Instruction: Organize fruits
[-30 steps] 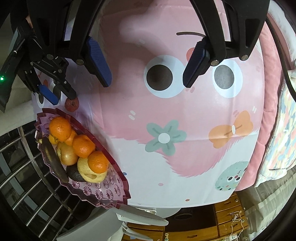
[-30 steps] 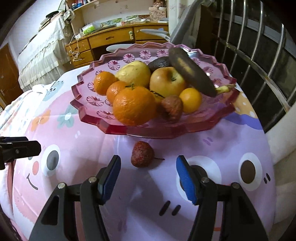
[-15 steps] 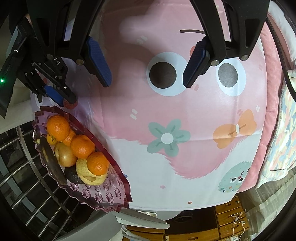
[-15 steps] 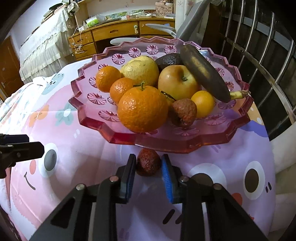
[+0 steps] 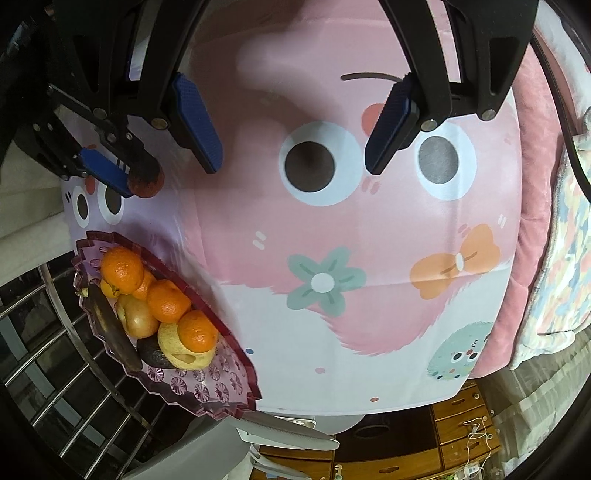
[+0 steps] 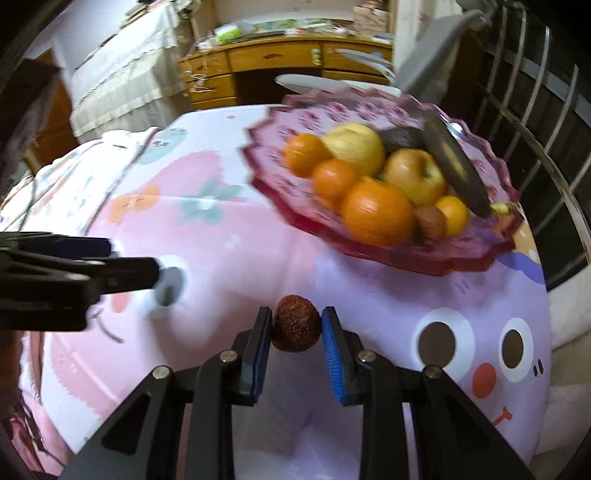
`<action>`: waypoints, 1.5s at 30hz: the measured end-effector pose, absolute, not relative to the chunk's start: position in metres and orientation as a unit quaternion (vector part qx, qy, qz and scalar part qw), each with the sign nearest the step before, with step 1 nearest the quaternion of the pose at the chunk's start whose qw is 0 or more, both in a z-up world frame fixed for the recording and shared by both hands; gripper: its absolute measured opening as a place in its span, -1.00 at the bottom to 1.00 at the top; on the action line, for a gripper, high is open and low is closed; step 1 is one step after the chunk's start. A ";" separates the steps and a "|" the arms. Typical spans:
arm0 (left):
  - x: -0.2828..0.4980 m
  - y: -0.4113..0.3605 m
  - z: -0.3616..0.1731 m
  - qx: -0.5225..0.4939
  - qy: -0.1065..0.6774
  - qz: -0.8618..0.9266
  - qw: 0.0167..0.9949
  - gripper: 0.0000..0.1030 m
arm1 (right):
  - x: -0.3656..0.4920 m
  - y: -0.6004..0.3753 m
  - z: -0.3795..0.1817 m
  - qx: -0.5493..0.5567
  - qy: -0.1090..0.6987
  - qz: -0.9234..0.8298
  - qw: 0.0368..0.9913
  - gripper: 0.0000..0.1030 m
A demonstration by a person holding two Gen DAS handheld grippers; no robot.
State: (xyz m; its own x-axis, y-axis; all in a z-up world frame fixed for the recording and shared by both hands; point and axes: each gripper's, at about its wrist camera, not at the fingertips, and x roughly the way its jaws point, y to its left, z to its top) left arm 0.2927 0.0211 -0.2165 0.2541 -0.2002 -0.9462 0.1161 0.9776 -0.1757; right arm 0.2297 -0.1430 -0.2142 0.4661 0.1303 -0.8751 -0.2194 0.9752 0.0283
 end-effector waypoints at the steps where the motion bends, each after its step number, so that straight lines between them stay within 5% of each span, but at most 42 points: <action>1: 0.292 0.023 -0.217 -0.034 0.603 -0.098 0.791 0.52 | 0.229 -0.138 -0.210 -0.043 0.503 0.108 0.856 -0.46; 14: 0.295 0.060 -0.222 -0.060 0.612 -0.088 0.783 0.52 | 0.257 -0.108 -0.160 -0.040 0.428 0.134 0.893 -0.46; 30: 0.301 0.058 -0.234 -0.078 0.627 -0.128 0.764 0.52 | 0.291 -0.127 -0.170 -0.042 0.406 0.026 0.913 -0.44; 35: 0.293 0.066 -0.241 -0.091 0.628 -0.113 0.764 0.52 | 0.287 -0.135 -0.177 -0.002 0.418 0.024 0.908 -0.15; 45: 0.244 0.066 -0.246 -0.094 0.622 -0.059 0.775 0.52 | 0.224 -0.138 -0.194 0.035 0.455 0.071 0.887 -0.11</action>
State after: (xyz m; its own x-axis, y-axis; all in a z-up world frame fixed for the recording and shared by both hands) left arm 0.2443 0.0662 -0.2459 0.2202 -0.2074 -0.9532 -0.0253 0.9756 -0.2181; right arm 0.2237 -0.1384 -0.1940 0.5759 0.1587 -0.8020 -0.0945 0.9873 0.1275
